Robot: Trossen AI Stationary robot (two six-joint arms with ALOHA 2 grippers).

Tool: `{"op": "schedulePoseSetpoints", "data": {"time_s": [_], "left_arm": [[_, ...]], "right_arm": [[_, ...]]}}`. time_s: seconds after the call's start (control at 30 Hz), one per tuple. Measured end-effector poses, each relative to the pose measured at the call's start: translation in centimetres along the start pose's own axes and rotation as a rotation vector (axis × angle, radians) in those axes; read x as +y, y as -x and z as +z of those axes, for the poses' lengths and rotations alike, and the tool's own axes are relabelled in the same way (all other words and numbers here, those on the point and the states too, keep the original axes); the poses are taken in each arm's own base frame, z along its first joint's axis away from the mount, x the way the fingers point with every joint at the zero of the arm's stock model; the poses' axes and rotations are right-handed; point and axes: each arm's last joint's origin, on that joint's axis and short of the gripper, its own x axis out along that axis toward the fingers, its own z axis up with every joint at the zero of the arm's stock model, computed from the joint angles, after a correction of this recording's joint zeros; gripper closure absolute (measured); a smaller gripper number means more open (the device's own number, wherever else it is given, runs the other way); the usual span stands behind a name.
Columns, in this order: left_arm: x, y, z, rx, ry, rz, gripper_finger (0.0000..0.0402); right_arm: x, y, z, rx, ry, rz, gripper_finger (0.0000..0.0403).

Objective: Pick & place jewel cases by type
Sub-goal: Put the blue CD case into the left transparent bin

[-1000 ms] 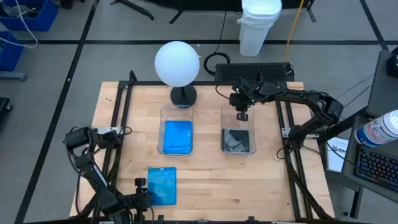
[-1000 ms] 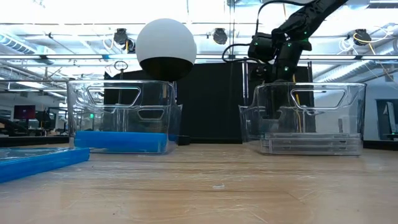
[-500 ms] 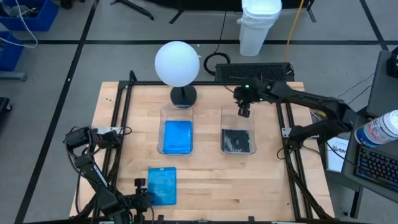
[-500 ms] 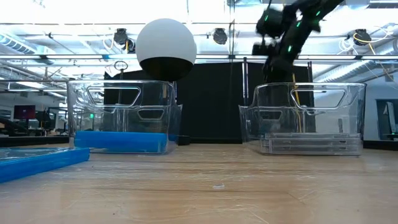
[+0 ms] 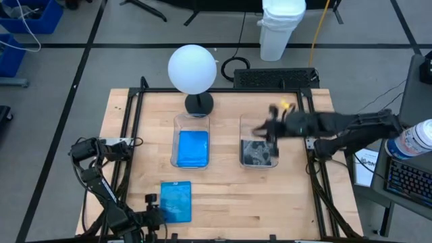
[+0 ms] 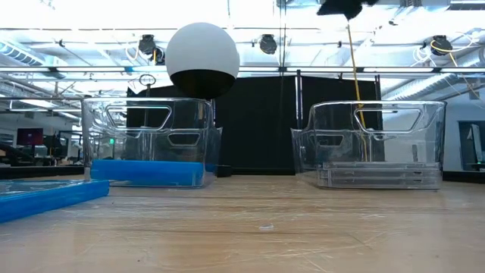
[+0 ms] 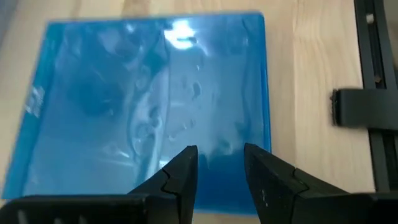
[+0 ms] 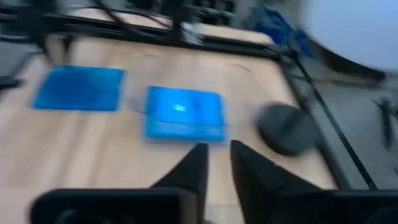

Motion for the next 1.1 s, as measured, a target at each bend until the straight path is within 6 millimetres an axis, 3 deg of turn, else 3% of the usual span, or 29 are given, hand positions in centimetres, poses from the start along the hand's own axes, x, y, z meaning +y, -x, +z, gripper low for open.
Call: {"op": "schedulePoseSetpoints", "data": {"time_s": [0.13, 0.33, 0.47, 0.7, 0.93, 1.1], "left_arm": [[-0.1, 0.0, -0.2, 0.067, -0.045, -0.031, 0.0268], [-0.1, 0.0, -0.3, 0.088, -0.115, -0.043, 0.0268], [-0.1, 0.0, -0.3, 0.086, -0.159, -0.046, 0.0268], [-0.1, 0.0, -0.2, 0.06, -0.303, -0.045, 0.0268], [0.0, 0.3, 0.4, 0.055, -0.303, -0.022, 0.0268], [-0.9, 2.1, 1.2, -0.014, -0.413, 0.01, 0.0268]], "right_arm": [[5.7, -1.9, 0.3, -0.049, 0.099, 0.09, 0.0396], [14.2, -5.8, -0.5, -0.122, 0.217, 0.137, 0.04], [18.6, -8.5, -1.8, -0.175, 0.235, 0.202, 0.0399], [24.2, -12.6, -4.6, -0.24, 0.246, 0.36, 0.0402], [28.3, -15.5, -5.9, -0.172, 0.303, 0.36, 0.0402], [30.2, -17.8, -7.4, -0.136, 0.315, 0.291, 0.0402]]}}
